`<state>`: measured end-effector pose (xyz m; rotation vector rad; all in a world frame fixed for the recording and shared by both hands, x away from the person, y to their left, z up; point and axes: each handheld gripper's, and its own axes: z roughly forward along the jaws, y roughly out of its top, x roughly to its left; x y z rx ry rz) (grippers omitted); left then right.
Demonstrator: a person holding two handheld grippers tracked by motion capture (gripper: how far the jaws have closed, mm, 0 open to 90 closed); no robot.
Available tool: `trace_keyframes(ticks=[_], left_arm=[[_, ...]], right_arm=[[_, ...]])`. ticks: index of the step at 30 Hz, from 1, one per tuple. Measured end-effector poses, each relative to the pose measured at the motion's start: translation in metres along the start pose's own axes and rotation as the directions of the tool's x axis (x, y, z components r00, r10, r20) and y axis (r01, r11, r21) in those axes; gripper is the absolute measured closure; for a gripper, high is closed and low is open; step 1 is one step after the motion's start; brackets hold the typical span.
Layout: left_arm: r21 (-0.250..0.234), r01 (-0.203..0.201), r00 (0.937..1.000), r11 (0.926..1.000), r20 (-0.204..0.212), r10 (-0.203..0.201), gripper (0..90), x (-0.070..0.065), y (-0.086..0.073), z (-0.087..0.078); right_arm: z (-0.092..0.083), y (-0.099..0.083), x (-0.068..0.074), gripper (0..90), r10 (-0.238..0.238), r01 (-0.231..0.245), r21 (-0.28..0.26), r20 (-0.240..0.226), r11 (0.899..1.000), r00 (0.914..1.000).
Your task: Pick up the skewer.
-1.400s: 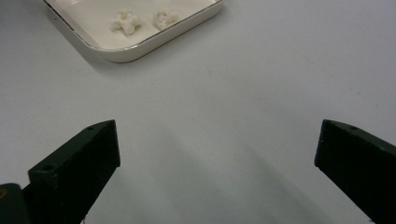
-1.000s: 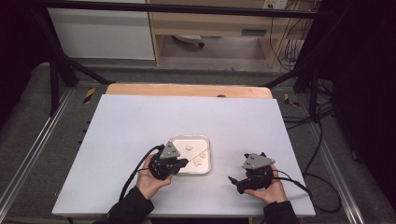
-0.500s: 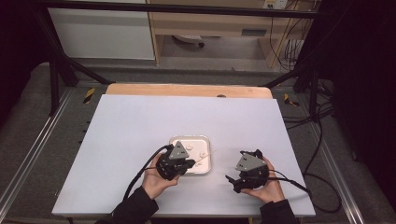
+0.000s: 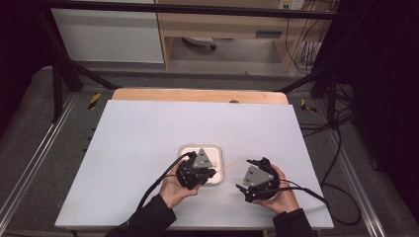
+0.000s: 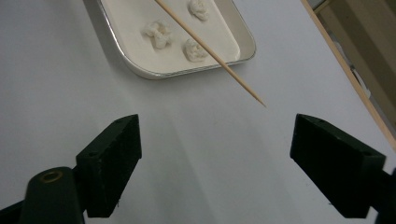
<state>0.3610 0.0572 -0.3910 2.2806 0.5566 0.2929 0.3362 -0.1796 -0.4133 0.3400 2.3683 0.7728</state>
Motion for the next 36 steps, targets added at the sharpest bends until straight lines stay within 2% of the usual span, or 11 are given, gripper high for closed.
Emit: trace_keyframes(ticks=[13,23,25,26,27,28,31,32,33,35,36], left_arm=[[0.029,-0.040,0.9989,0.9988,0.027,0.039,88.6,-0.012,0.011,0.015],[0.047,-0.059,0.9974,0.9971,0.044,0.057,88.6,-0.016,0.017,0.024],[0.054,-0.067,0.9967,0.9963,0.049,0.064,88.6,-0.017,0.018,0.025],[0.055,-0.070,0.9964,0.9960,0.051,0.067,88.6,-0.018,0.019,0.025],[0.054,-0.073,0.9962,0.9959,0.052,0.070,88.6,-0.019,0.020,0.026],[0.053,-0.073,0.9960,0.9959,0.055,0.070,88.6,-0.020,0.021,0.026],[0.061,-0.085,0.9944,0.9945,0.068,0.081,88.6,-0.023,0.023,0.027],[0.062,-0.089,0.9940,0.9941,0.070,0.084,88.6,-0.024,0.023,0.028],[0.063,-0.091,0.9935,0.9938,0.074,0.087,88.6,-0.025,0.023,0.028],[0.063,-0.096,0.9928,0.9934,0.077,0.091,88.6,-0.026,0.024,0.029],[0.063,-0.098,0.9925,0.9932,0.079,0.092,88.6,-0.027,0.024,0.029]], right_arm=[[0.005,-0.002,0.002,31.7,-0.129,0.129,-0.020,0.004,0.991,0.9917],[0.010,-0.001,0.003,47.5,-0.258,0.258,-0.010,0.002,0.966,0.9661],[0.011,-0.001,0.005,50.2,-0.257,0.257,-0.012,-0.004,0.966,0.9664],[0.012,-0.001,0.003,51.6,-0.304,0.304,-0.008,0.008,0.953,0.9527],[0.012,-0.001,0.004,53.1,-0.302,0.302,-0.004,0.004,0.953,0.9534],[0.013,-0.001,0.004,54.9,-0.327,0.327,0.000,-0.003,0.945,0.9449],[0.013,-0.002,0.006,58.8,-0.353,0.353,0.004,-0.009,0.936,0.9357],[0.013,-0.002,0.007,61.9,-0.378,0.378,0.004,-0.010,0.926,0.9258],[0.013,-0.002,0.007,61.9,-0.378,0.378,0.004,-0.010,0.926,0.9258],[0.013,-0.002,0.007,66.4,-0.409,0.409,0.006,-0.011,0.913,0.9125],[0.013,-0.002,0.007,66.4,-0.409,0.409,0.006,-0.011,0.913,0.9125]])
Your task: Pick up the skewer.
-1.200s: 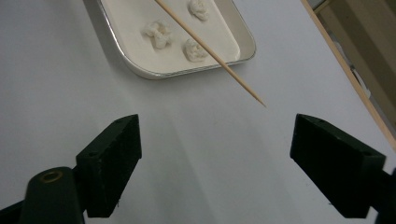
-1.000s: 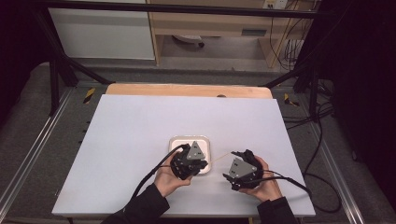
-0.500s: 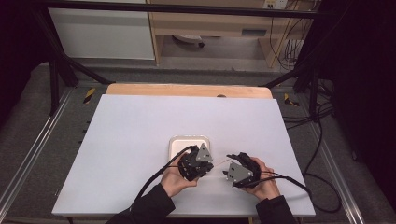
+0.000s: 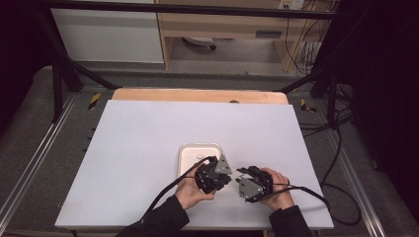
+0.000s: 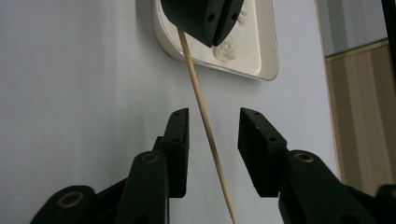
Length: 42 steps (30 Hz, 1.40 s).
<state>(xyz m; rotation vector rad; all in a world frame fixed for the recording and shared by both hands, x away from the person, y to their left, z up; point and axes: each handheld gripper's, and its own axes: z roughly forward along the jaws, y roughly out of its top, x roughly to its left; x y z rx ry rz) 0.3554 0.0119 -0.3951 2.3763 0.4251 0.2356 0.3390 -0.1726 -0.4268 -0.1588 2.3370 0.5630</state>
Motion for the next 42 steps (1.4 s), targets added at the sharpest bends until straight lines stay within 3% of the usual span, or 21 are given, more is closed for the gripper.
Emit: trace_keyframes(ticks=[5,16,31,37,42], left_arm=[[0.007,-0.005,1.0000,1.0000,0.003,0.005,88.6,-0.001,-0.001,0.000],[0.010,0.002,0.9999,1.0000,0.015,-0.002,88.6,0.001,-0.003,0.000],[0.020,0.034,0.9993,0.9992,0.015,-0.034,87.1,0.007,-0.005,-0.002],[0.076,0.038,0.9992,0.9964,0.010,-0.039,71.3,0.014,-0.006,-0.006],[0.139,0.033,0.9989,0.9897,0.029,-0.037,69.2,0.015,-0.007,-0.004]], right_arm=[[0.001,-0.001,0.001,73.6,-0.052,0.052,-0.002,-0.011,0.999,0.9986],[0.000,-0.001,0.002,86.2,-0.095,0.095,0.000,-0.042,0.995,0.9946],[-0.002,0.003,0.003,89.5,-0.170,0.171,0.014,-0.049,0.985,0.9842],[-0.001,0.005,0.002,89.4,-0.194,0.196,0.040,-0.048,0.980,0.9799],[0.001,0.007,0.002,89.4,-0.208,0.210,0.040,-0.050,0.977,0.9768]])
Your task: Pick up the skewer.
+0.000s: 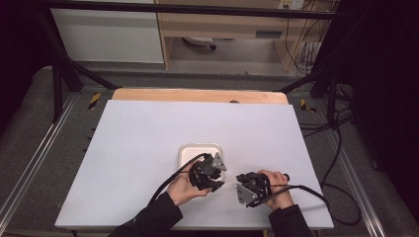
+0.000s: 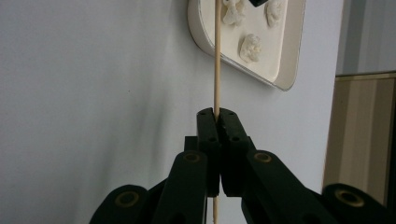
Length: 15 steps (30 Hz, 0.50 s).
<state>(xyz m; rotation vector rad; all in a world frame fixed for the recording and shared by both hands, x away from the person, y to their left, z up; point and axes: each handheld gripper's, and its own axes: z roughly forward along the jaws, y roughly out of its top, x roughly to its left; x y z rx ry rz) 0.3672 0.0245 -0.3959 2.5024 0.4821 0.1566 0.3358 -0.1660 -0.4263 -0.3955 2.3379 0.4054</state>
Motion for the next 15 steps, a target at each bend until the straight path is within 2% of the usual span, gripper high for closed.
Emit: trace_keyframes(ticks=[4,9,15], left_arm=[[0.053,-0.012,0.9999,0.9985,0.010,0.012,69.5,-0.001,0.002,0.004],[0.109,-0.033,0.9994,0.9935,0.014,0.032,75.0,-0.003,0.007,0.011],[0.130,-0.054,0.9985,0.9900,0.010,0.054,86.2,-0.005,0.008,0.015]], right_arm=[[0.001,0.002,0.000,89.4,-0.006,0.006,0.005,-0.001,1.000,1.0000],[0.001,0.004,0.000,89.4,-0.026,0.026,0.010,-0.002,1.000,0.9996],[0.001,0.004,0.000,89.4,-0.034,0.034,0.013,-0.005,0.999,0.9994]])
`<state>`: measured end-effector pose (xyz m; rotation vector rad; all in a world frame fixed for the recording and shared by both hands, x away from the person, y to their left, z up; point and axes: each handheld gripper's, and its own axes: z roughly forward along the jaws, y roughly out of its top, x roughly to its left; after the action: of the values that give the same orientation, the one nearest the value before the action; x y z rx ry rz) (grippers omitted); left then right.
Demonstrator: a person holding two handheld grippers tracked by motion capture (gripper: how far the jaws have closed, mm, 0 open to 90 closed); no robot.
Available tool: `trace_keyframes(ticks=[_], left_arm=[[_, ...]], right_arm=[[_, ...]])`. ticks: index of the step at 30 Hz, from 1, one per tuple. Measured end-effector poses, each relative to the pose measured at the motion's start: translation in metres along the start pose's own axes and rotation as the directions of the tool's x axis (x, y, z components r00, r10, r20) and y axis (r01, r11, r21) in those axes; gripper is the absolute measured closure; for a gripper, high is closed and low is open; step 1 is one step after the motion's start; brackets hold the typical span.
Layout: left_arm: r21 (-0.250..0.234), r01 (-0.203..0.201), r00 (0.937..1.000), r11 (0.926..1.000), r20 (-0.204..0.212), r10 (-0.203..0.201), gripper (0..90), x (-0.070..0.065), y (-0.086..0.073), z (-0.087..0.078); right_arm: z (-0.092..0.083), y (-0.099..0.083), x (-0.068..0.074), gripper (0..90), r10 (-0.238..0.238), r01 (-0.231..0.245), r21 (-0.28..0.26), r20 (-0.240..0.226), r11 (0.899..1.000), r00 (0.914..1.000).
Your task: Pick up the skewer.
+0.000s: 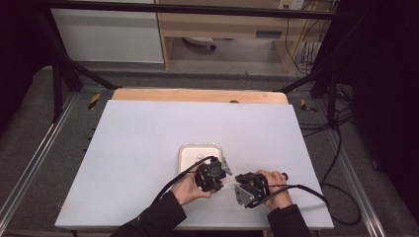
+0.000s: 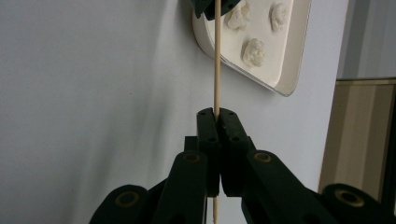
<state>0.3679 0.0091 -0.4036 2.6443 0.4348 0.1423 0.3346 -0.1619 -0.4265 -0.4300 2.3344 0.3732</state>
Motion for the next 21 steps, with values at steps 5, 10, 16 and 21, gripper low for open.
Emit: trace_keyframes(ticks=[5,10,16,21], left_arm=[[0.019,-0.019,0.9998,0.9996,-0.006,0.019,87.8,-0.0031,-0.0001,0.0012],[0.017,-0.029,0.9994,0.9994,-0.016,0.030,88.3,-0.0040,-0.0013,0.0011],[-0.001,-0.037,0.9989,0.9993,-0.030,0.037,88.5,-0.0055,-0.0028,-0.0024],[-0.014,-0.035,0.9983,0.9993,-0.048,0.034,88.5,-0.0032,-0.0082,-0.0067]], right_arm=[[-0.0004,0.0012,-0.0001,89.4,-0.016,0.016,0.003,-0.002,1.000,0.9999],[-0.0011,0.0029,-0.0002,89.2,-0.018,0.018,0.009,-0.001,1.000,0.9998],[-0.0033,0.0025,-0.0023,86.8,0.002,-0.002,-0.009,0.012,1.000,0.9999],[-0.0083,-0.0009,-0.0059,70.8,0.132,-0.131,-0.015,0.023,0.991,0.9910]])
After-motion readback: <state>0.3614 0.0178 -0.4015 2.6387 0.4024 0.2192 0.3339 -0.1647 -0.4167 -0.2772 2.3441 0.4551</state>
